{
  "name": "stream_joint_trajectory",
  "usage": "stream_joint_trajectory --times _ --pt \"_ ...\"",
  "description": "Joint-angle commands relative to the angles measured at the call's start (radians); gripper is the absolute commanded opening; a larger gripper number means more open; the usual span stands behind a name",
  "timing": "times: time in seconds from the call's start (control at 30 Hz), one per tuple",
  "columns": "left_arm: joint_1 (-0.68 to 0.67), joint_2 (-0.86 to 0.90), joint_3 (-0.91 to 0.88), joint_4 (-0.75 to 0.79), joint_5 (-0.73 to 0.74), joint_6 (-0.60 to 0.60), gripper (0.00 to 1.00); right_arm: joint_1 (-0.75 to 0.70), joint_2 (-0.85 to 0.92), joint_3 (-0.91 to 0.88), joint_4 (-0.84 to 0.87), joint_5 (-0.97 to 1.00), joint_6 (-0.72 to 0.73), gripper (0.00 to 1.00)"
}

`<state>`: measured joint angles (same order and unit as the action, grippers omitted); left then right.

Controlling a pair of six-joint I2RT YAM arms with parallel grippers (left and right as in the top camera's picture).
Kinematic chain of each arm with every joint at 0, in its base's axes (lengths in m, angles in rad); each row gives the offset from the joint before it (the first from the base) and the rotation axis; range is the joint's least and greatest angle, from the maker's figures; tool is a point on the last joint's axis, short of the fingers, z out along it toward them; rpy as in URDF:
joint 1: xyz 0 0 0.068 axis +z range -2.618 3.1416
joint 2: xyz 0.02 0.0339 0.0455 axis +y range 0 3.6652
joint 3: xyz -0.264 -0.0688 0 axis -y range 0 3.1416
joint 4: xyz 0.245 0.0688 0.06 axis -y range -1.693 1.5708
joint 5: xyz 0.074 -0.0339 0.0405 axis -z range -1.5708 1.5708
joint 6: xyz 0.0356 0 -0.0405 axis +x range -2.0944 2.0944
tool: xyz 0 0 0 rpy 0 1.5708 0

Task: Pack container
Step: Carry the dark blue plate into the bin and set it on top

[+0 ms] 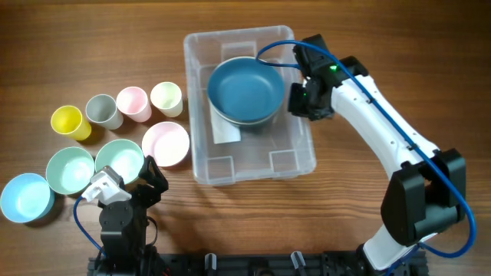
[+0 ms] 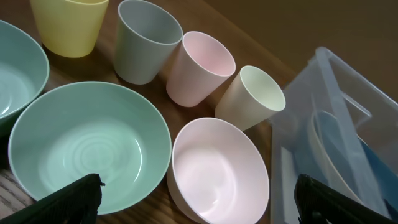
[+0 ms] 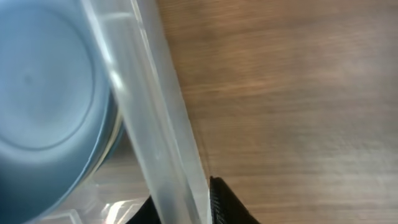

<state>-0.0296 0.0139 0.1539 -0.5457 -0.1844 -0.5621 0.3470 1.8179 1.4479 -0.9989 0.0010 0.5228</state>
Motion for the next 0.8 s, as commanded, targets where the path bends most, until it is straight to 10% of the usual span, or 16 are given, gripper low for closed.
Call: stream_joint_trajectory --times 0.0,0.27,0.77 --pt "0.008 -0.007 -0.006 0.003 0.009 0.008 1.00 -0.022 0.018 -0.008 -0.053 0.036 0.080 0.16" --pt "0.008 -0.007 -0.006 0.003 0.009 0.008 1.00 -0.023 0.016 -0.008 -0.109 0.100 0.159 0.23" --pt "0.008 -0.007 -0.006 0.003 0.009 0.008 1.00 -0.044 -0.015 -0.008 0.127 0.057 -0.280 0.16"
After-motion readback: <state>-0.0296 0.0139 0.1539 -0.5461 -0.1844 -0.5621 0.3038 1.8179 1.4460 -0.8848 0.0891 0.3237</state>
